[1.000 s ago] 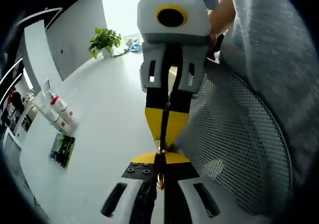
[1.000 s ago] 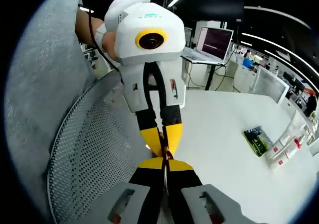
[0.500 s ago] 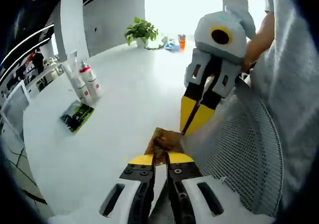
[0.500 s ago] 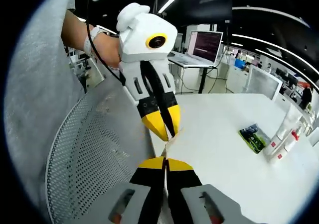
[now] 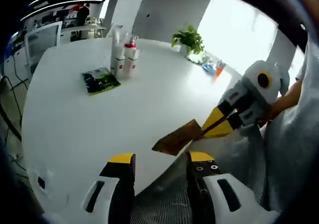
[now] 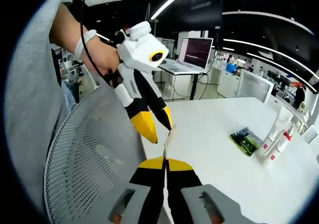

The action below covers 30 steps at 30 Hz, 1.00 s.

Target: Arrange the skincare products in the storage area until every visible bottle or jar stands upright without overlapping.

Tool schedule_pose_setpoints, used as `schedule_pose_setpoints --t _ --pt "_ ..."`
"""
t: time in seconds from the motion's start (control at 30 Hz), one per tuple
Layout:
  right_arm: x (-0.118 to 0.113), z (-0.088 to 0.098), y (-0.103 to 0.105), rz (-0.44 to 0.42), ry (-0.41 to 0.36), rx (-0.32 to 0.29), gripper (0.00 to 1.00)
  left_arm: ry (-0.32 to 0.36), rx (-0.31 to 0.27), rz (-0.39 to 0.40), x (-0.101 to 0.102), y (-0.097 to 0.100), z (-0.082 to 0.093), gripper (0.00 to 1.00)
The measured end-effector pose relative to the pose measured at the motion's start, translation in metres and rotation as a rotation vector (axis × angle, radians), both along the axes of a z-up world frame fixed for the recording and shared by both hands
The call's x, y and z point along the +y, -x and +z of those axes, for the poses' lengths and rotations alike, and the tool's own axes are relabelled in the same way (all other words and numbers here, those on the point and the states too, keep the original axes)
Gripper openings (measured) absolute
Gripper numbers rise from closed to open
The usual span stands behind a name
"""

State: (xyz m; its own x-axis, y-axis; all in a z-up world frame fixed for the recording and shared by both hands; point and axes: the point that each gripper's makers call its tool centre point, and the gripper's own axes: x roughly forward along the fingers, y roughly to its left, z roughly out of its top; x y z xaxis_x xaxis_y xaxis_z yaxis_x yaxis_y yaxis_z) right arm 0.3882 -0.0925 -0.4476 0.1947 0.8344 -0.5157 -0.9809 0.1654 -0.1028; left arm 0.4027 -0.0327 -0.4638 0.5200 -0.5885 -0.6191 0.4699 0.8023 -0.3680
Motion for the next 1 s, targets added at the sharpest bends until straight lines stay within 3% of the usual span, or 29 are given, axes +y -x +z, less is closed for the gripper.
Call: schedule_pose_setpoints --t 0.23,0.37,0.53,0.6,0.67,0.73,0.8,0.83,0.9,1.0 --pt "0.004 0.003 0.002 0.011 -0.004 -0.069 0.00 0.019 0.029 0.052 0.002 0.001 0.000 0.30" --pt "0.001 0.001 -0.006 -0.018 0.010 -0.069 0.00 0.010 0.028 0.009 -0.004 0.003 -0.003 0.28" --pt "0.000 -0.005 -0.008 -0.028 0.043 -0.079 0.00 0.071 -0.008 -0.020 -0.008 -0.005 0.001 0.27" --pt "-0.001 -0.009 -0.008 -0.032 0.063 -0.063 0.00 0.082 0.002 -0.018 -0.006 -0.005 0.002 0.27" --pt "-0.001 -0.006 -0.012 -0.050 0.046 -0.040 0.00 0.120 -0.047 -0.023 -0.005 -0.012 0.006 0.27" --pt "-0.003 -0.005 -0.013 -0.068 0.024 0.002 0.00 0.139 0.001 0.029 0.000 -0.013 0.000 0.28" --pt "-0.004 -0.005 -0.013 -0.070 0.022 0.017 0.00 0.141 -0.041 0.044 0.002 -0.018 0.005 0.28" --pt "-0.003 -0.003 -0.014 -0.075 0.002 0.037 0.00 0.157 -0.059 0.042 0.000 -0.019 0.008 0.29" --pt "-0.002 0.000 -0.014 -0.079 -0.021 0.057 0.00 0.173 -0.043 0.041 -0.002 -0.019 0.009 0.30" --pt "0.000 0.014 -0.017 -0.102 -0.117 0.122 0.00 0.206 -0.079 0.019 -0.008 -0.025 0.015 0.33"
